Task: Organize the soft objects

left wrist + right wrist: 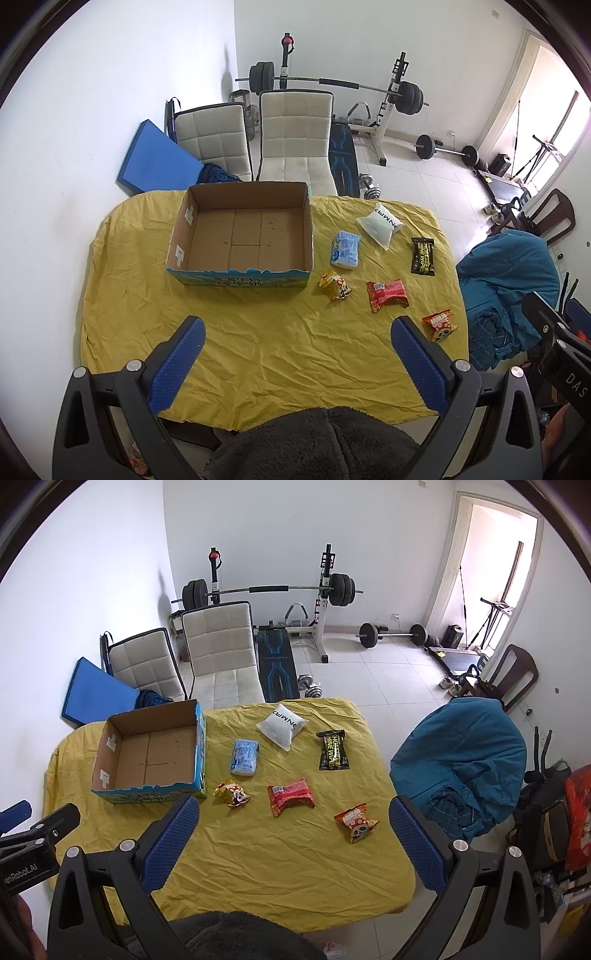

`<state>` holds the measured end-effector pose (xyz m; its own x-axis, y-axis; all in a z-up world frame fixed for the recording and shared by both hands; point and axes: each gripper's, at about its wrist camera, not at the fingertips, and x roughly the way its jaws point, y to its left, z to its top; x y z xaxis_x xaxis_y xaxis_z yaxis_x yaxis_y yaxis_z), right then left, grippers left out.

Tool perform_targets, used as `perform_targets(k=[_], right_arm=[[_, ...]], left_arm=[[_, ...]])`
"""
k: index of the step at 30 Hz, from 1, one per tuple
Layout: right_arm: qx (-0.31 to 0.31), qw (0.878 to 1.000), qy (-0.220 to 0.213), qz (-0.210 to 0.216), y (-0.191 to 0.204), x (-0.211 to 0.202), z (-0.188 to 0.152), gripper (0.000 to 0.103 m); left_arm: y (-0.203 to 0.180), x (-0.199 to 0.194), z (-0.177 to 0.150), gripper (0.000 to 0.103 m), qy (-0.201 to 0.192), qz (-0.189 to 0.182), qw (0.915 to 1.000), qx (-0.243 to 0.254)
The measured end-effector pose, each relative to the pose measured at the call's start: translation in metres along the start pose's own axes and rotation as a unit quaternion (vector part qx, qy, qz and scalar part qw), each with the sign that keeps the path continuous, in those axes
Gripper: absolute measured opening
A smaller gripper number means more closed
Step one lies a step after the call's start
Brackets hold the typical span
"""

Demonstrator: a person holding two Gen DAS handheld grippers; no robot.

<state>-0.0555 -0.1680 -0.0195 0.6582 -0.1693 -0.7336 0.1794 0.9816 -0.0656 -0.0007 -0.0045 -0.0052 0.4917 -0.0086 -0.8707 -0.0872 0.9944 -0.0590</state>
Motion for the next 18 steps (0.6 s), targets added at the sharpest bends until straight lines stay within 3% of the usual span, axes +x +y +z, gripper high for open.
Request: perform_targets(k=[18], right_arm=[[-0.005,1.0,-0.018,-0.002,-0.004,-0.004,0.002,0.103]], left_arm=[[0.003,-0.011,0.004,0.103,-0.019,0.006,0.9998,-0.005]])
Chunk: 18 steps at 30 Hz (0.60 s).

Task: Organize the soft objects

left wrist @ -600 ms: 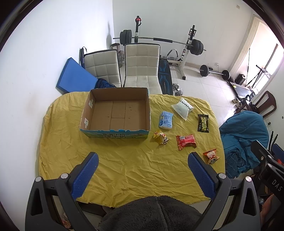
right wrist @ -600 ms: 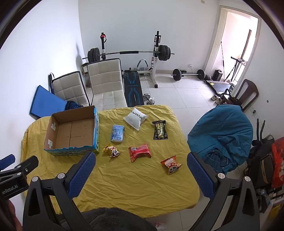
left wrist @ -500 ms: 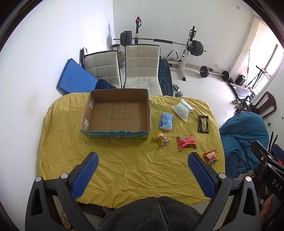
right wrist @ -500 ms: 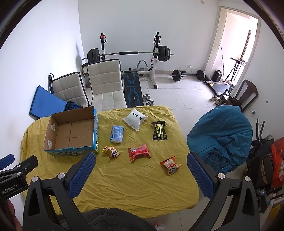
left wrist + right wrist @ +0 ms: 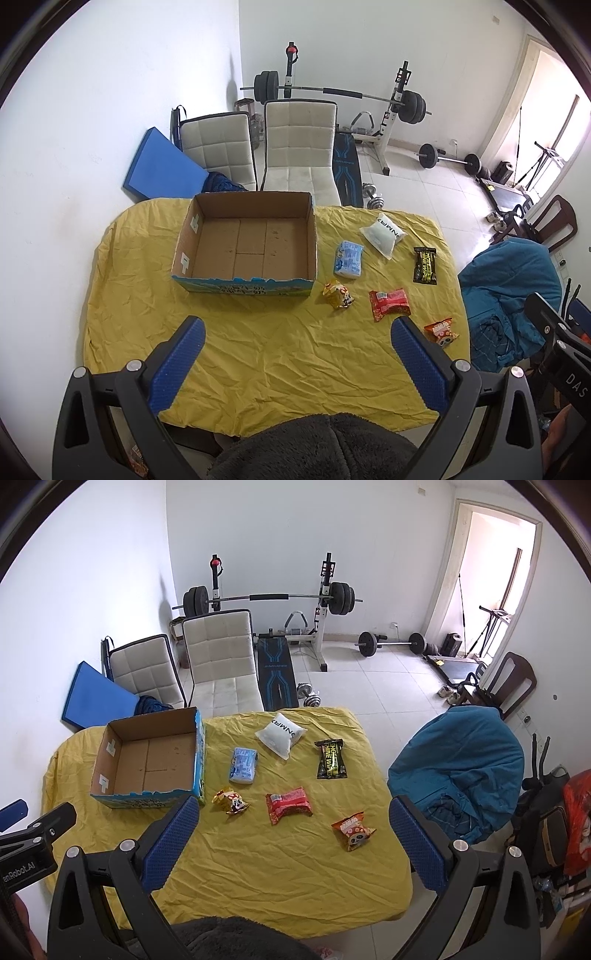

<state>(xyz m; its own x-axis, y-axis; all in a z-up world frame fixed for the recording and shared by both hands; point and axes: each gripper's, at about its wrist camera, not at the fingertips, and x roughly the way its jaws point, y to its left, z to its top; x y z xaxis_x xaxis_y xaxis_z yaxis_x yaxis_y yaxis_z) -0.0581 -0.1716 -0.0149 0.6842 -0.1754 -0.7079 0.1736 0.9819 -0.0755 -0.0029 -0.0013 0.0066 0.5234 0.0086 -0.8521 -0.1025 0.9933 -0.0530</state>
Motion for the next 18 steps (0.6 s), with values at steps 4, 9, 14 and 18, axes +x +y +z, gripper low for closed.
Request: perform_targets(k=[4,9,14,18], right_arm=[[-0.002,1.0,0.001,0.002,0.0002,-0.0008,-0.0011,0.103],[-0.009,1.0,-0.005,0.004,0.0007,-0.005,-0.0012,0.103],[-0.017,1.0,-0.011,0.007,0.0061,-0.009,0.0004,0.103],[-0.02,1.0,-0.011,0.01,0.0094,-0.0092,0.0019,0.103]], left_arm=[[0.001,-0.0014,0.0013,0.103,-0.005,0.001,1.0,-0.001],[0.0016,-0.0018,0.0013,0.103,-0.006,0.002,1.0,0.0],[0.0022,-0.0028,0.0029,0.103,-0.011,0.003,0.9999,-0.002],[0.0034,-0.0043,0.0049,0.103,-0.017,0.002,0.9999,-0.003]])
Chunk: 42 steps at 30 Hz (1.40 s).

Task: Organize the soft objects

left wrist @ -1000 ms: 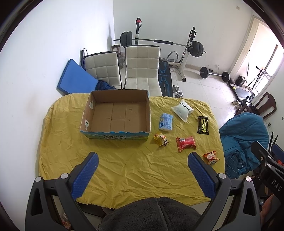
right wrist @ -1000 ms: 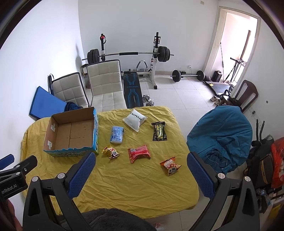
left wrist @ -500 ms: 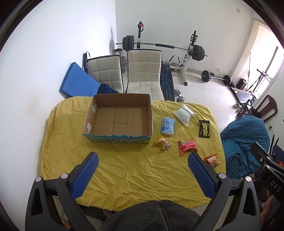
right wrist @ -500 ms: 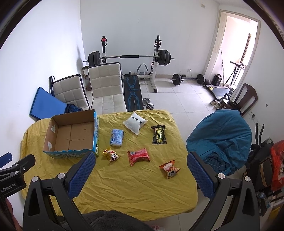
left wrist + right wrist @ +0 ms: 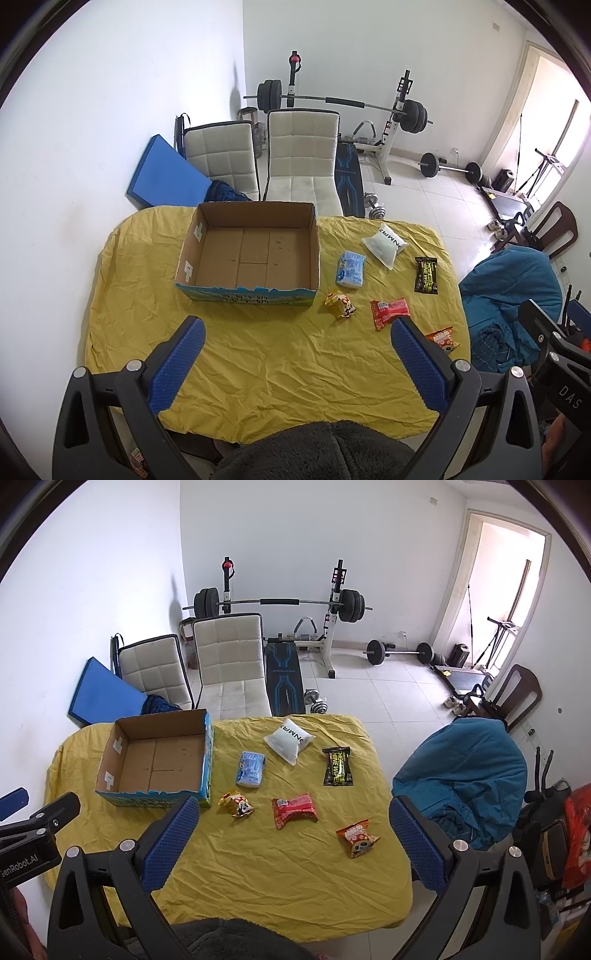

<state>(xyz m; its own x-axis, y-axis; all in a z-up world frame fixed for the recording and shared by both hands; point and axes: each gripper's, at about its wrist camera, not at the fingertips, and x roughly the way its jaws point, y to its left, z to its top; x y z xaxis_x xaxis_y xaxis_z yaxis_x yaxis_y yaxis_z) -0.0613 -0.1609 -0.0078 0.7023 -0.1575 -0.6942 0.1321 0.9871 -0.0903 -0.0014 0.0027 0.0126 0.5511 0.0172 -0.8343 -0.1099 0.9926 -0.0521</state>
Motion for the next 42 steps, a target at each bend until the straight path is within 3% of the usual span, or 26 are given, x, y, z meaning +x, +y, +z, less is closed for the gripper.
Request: perform_targets(k=[33,42], right_arm=[[-0.002,1.0,0.003,0.01,0.0,0.006,0.013,0.103],[0.023,0.999,0.023,-0.009,-0.03,0.034,0.009,0.103]], left_arm=[[-0.004,0.007,0.005,0.103,0.002,-0.002,1.0,0.005],[-0.021,0.046,0.016,0.103,0.015,-0.006,0.9998,0.01]])
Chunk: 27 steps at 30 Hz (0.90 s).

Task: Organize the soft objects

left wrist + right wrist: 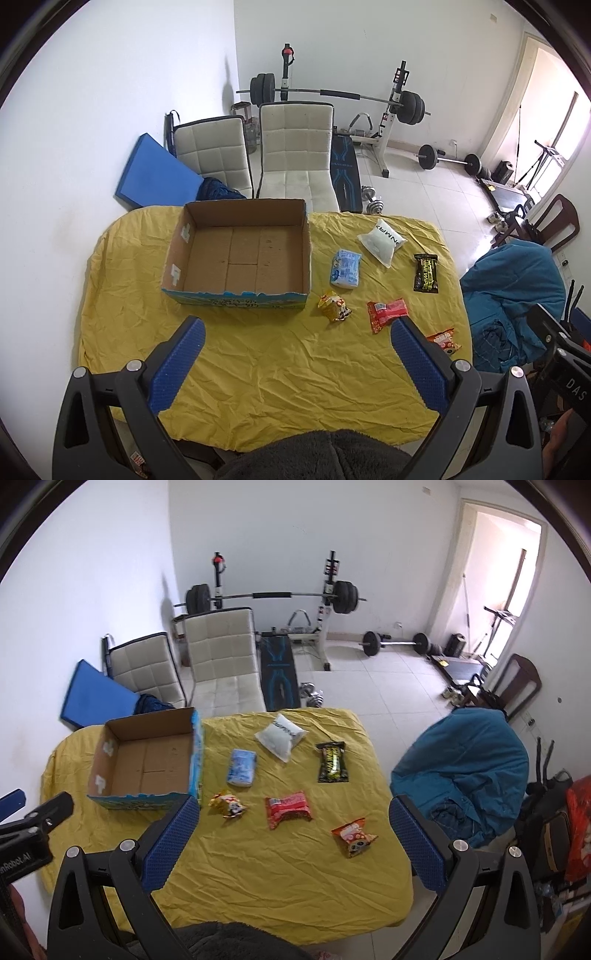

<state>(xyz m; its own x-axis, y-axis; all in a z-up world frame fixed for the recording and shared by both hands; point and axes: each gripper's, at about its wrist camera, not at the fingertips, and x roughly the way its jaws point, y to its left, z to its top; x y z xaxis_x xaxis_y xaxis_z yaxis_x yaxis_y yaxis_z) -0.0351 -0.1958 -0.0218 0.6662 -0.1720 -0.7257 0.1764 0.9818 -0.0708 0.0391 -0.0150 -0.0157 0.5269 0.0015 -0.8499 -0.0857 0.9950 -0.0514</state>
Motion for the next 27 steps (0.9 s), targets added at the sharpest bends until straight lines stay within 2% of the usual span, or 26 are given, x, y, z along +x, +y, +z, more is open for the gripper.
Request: perform_targets(k=[5,11,13,15,18,24,27], right_arm=[[0.038,0.997,0.045,-0.039,-0.051,0.05,0.002,0.103],[0.064,0.986,0.144,-0.063,-0.118,0.157,-0.012,0.103],[0.064,0.979,0.18,-0.066,-0.136,0.201,-0.025,0.103],[0.053,0.971,0.222,-0.067,-0.146,0.249,-0.038,0.103],[0.044,0.958,0.282,-0.038,-0.153,0.31,-0.064,0.103],[-0.003,0.934,0.356,-0.023,-0.148,0.393,-0.112,0.103],[0.003,0.929,0.37,-0.011,-0.15,0.419,-0.129,0.103]], left_arm=[[-0.027,0.049,0.013,0.103,0.027,-0.004,0.9995,0.019],[-0.068,0.138,0.017,0.103,0.091,0.013,0.9939,0.062],[-0.081,0.177,0.015,0.103,0.128,0.011,0.9894,0.068],[-0.092,0.212,0.011,0.103,0.155,0.024,0.9845,0.079],[-0.111,0.251,0.004,0.103,0.181,0.022,0.9782,0.099],[-0.15,0.321,-0.024,0.103,0.248,0.024,0.9585,0.139],[-0.173,0.339,-0.034,0.103,0.248,0.017,0.9526,0.175]])
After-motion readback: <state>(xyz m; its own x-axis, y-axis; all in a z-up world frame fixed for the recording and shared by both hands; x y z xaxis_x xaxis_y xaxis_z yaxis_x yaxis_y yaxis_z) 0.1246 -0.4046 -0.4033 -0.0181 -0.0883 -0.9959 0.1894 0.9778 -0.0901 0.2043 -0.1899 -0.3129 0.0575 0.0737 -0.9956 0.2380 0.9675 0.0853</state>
